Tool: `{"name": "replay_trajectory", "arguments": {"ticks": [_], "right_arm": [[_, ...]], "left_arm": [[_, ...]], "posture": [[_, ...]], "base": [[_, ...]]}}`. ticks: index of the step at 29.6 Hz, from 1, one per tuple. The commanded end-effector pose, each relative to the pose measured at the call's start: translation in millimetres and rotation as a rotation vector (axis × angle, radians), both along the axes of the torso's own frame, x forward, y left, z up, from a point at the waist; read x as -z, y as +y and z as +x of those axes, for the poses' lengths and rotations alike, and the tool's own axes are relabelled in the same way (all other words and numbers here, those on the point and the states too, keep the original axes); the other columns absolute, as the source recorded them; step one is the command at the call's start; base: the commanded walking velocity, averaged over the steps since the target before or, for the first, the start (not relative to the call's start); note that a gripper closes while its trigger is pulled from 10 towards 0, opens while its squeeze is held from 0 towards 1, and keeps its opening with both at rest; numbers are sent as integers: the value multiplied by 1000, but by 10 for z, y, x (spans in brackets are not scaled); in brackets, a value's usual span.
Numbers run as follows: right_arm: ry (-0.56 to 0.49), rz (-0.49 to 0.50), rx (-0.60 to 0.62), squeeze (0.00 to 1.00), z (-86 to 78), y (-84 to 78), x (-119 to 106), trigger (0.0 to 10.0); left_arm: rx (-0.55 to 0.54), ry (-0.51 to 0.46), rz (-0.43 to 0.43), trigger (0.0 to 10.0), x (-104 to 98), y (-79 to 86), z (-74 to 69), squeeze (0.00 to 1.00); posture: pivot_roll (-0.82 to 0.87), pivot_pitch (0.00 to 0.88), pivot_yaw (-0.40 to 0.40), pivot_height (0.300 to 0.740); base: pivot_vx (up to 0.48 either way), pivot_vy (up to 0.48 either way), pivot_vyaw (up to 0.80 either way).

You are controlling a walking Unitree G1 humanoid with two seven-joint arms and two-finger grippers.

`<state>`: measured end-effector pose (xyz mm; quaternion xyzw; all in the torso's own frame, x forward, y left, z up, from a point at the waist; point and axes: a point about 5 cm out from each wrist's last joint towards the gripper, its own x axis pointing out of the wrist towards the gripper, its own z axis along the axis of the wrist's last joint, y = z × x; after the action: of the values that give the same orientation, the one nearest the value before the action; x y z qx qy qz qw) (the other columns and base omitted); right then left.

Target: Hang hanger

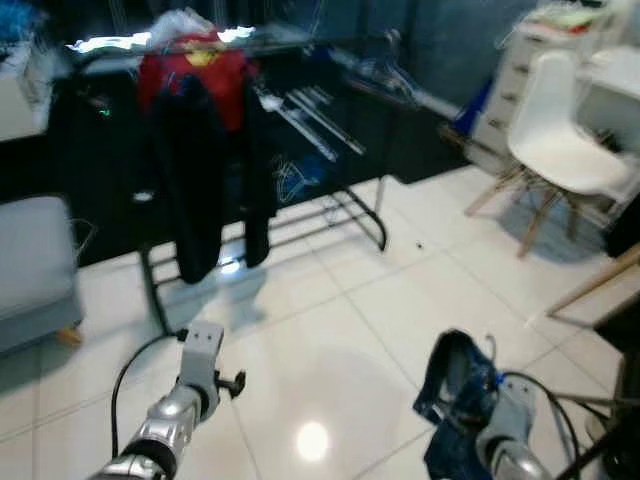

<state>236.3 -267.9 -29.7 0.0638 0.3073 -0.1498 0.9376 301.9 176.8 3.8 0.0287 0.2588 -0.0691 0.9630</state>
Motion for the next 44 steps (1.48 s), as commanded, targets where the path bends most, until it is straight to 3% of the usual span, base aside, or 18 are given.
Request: {"name": "replay_trajectory", "arguments": {"ticks": [1, 44], "right_arm": [[-20, -14, 4, 0, 5, -37, -26, 10000], [-43, 4, -4, 0, 17, -49, -45, 10000]], "left_arm": [[9, 34, 10, 10000, 74, -14, -66, 0], [13, 47, 16, 10000, 100, -1, -91, 0]], "posture": [[-34, 58, -3, 740], [-36, 68, 2, 740]], "base": [[472, 0, 0], [472, 0, 0]]}}
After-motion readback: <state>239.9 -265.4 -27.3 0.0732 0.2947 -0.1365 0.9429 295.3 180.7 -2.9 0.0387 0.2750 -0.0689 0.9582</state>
